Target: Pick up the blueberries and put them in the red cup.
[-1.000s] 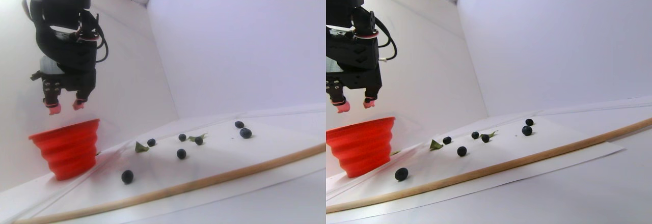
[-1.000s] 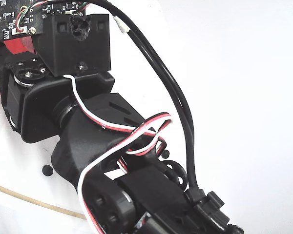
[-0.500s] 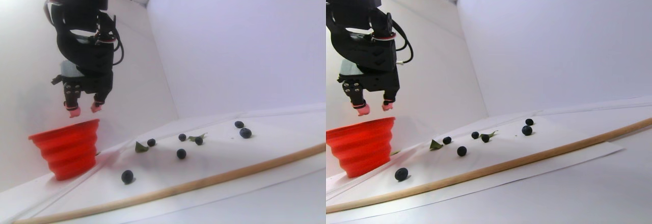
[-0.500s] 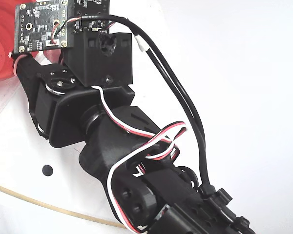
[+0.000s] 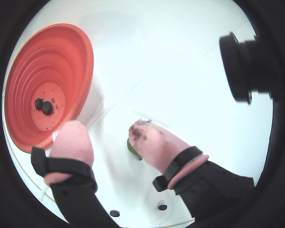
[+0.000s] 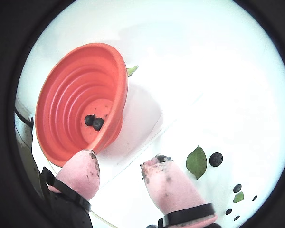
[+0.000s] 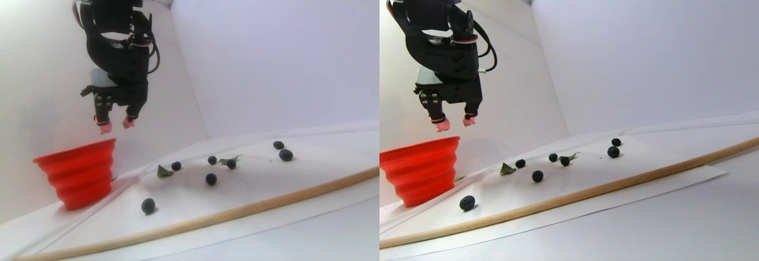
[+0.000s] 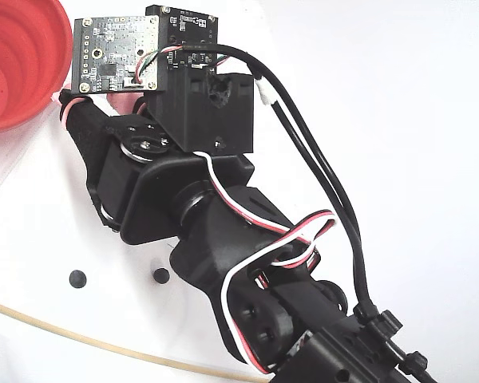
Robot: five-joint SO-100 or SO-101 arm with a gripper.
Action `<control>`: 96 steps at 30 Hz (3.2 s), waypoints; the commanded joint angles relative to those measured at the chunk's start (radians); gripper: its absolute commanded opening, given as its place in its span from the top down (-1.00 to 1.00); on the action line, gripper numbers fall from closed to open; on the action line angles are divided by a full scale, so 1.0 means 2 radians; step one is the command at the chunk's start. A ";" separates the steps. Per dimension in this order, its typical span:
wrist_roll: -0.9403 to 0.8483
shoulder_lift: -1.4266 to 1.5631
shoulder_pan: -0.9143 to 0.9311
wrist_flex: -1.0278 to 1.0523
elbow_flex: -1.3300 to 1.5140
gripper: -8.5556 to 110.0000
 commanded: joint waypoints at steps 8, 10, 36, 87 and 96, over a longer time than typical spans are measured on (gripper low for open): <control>-0.009 0.091 0.021 -0.004 0.002 0.57; -0.011 0.091 0.027 -0.004 0.003 0.57; -0.046 0.054 0.097 -0.018 0.003 0.57; -0.064 -0.120 0.132 -0.025 -0.150 0.54; -0.063 -0.147 0.133 -0.025 -0.179 0.54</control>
